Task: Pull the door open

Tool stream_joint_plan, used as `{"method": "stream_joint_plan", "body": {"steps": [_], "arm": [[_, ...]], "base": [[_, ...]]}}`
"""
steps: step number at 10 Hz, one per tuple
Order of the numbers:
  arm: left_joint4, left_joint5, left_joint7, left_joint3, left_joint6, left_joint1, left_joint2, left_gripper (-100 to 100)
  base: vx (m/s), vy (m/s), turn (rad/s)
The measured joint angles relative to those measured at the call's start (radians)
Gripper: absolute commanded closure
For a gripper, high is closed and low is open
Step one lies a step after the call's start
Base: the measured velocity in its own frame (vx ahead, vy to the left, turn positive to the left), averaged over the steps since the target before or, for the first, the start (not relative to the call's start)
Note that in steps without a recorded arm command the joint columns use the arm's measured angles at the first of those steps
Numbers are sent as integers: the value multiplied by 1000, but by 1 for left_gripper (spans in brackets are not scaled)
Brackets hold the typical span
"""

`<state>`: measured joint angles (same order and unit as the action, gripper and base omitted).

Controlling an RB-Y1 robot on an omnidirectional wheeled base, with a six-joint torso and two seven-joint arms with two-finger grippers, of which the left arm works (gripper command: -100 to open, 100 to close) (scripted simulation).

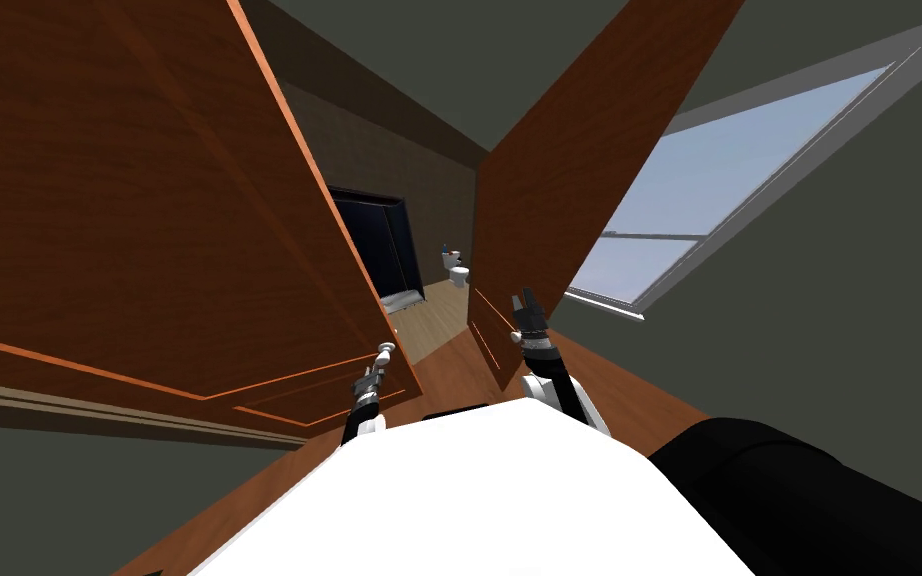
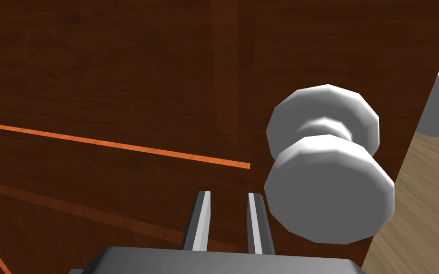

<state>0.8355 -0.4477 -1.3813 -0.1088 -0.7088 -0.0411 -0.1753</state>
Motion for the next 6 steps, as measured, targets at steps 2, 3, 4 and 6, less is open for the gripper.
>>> {"method": "stream_joint_plan", "body": {"steps": [2,3,4,6], "arm": [[-15,12,-23,23,-19,-2,-4,-100],[3,13,-18,25,-9,-12,3,-100],[-5,18,-27,36,-15,-11,-3,-100],[34,26,-32,49,-13,-35,1,-100]], "base": [[-131,34,-46],[-80,10,-98],[-101,39,-88],[-75,26,-13]]}}
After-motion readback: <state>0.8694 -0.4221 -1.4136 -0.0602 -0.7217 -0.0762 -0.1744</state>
